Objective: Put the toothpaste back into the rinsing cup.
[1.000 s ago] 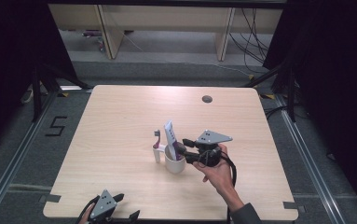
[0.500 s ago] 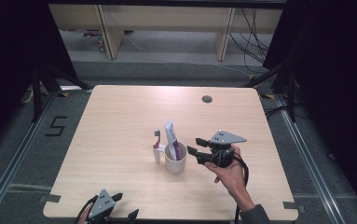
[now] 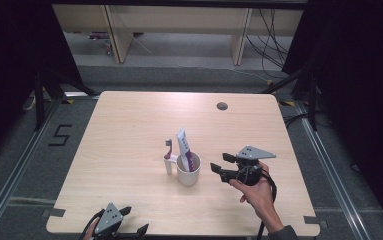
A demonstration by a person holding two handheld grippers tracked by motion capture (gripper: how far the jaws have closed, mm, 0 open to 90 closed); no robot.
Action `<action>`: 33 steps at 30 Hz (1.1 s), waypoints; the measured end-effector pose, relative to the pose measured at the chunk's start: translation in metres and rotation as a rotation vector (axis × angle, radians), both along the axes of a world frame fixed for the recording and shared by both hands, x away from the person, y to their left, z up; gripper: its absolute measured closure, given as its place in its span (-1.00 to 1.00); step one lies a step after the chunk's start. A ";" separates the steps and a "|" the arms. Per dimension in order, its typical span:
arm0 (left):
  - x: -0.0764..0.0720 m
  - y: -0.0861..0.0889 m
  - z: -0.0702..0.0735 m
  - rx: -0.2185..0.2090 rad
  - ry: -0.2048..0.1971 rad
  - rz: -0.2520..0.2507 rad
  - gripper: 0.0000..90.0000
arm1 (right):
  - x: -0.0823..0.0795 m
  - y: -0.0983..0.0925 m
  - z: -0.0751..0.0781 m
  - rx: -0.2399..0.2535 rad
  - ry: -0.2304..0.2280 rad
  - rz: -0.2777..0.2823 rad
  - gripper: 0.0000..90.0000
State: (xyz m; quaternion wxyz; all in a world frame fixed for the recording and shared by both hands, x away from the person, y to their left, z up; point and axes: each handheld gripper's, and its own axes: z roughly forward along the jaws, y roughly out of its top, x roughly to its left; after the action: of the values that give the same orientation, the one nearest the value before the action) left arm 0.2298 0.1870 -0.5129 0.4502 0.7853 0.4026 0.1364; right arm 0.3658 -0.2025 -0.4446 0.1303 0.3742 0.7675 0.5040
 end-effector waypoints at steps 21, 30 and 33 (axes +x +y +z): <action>-0.001 0.000 0.001 -0.006 -0.005 0.000 -0.60 | -0.021 -0.019 -0.019 -0.010 0.051 -0.037 -0.28; -0.001 -0.001 0.001 0.004 0.001 0.006 -0.60 | -0.026 -0.025 -0.024 -0.060 0.031 -0.036 -0.31; -0.001 -0.002 0.000 -0.005 0.000 0.008 -0.60 | -0.027 -0.026 -0.026 -0.055 0.024 -0.031 -0.31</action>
State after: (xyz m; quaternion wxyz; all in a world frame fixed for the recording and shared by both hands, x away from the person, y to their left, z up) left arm 0.2287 0.1845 -0.5126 0.4517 0.7826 0.4059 0.1372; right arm 0.3391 -0.2282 -0.4707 0.1389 0.3883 0.7767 0.4761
